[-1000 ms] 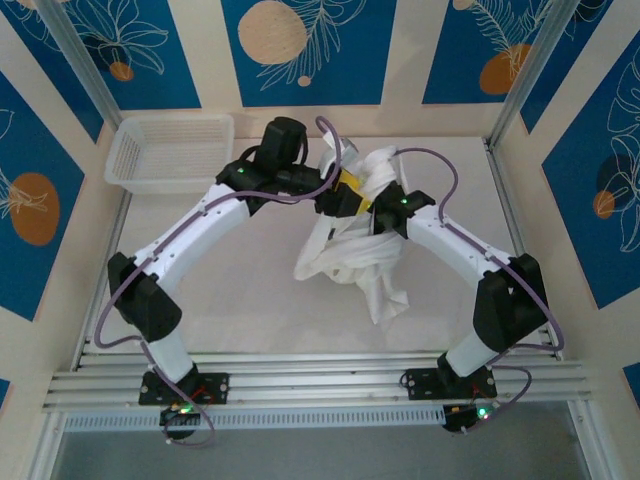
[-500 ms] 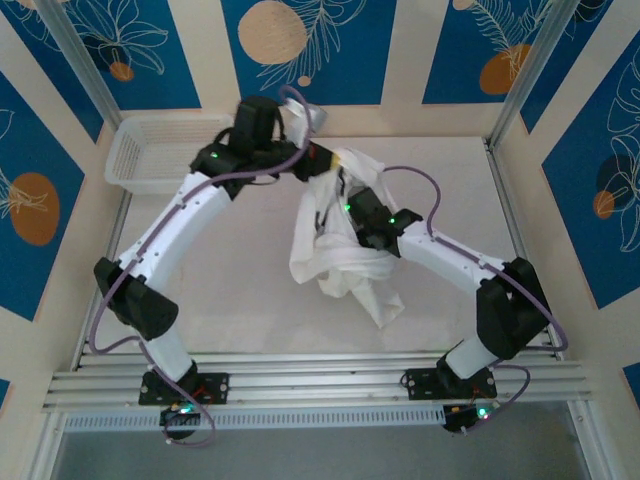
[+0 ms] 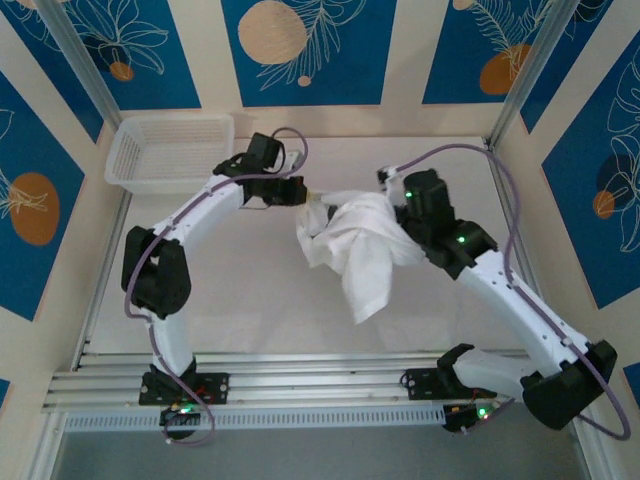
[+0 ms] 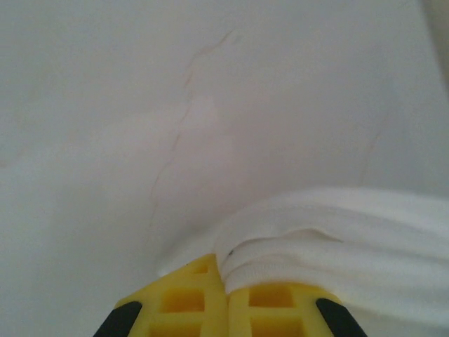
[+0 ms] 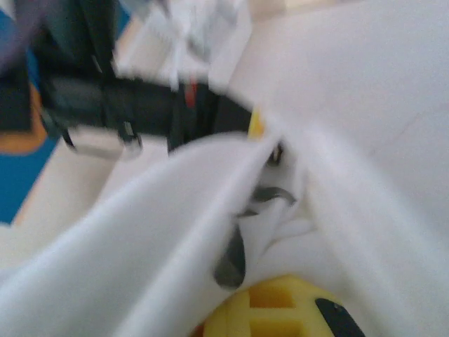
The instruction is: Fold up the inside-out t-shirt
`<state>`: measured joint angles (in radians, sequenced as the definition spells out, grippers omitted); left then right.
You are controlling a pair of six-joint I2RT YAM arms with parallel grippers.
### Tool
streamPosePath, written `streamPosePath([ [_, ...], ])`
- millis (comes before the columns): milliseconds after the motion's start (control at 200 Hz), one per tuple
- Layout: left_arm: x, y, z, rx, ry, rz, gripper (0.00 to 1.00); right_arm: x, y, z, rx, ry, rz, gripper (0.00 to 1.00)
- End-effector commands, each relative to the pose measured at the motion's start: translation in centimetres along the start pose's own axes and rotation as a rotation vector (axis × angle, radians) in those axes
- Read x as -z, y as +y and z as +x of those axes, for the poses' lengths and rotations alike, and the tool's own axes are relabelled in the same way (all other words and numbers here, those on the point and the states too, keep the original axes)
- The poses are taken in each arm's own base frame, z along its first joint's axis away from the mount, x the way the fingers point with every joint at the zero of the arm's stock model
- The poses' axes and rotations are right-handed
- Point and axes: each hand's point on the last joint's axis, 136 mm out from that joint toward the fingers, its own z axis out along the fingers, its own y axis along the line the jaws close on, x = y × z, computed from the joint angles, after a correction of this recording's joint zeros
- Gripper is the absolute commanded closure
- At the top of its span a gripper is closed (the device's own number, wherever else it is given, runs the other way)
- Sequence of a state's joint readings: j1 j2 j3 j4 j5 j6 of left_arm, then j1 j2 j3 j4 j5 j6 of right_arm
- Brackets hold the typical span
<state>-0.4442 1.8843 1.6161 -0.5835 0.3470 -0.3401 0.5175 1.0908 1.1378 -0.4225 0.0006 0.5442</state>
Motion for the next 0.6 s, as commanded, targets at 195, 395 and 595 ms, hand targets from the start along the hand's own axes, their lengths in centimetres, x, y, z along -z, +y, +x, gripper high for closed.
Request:
streamPosePath([
  [195, 6.4, -1.3, -3.9, 0.011, -0.187, 0.097, 0.15, 2.4, 2.1, -6.1, -0.061, -0.231, -0.074, 1.00],
  [395, 16.1, -10.7, -6.0, -0.078, -0.323, 0.388, 0.07, 0.1, -0.4, -4.6, -0.075, -0.161, 0.033, 1.00],
  [595, 18.3, -21.4, -0.9, -0.342, -0.224, 0.664, 0.07, -1.9, -1.5, -3.5, -0.084, -0.089, 0.084, 1.00],
])
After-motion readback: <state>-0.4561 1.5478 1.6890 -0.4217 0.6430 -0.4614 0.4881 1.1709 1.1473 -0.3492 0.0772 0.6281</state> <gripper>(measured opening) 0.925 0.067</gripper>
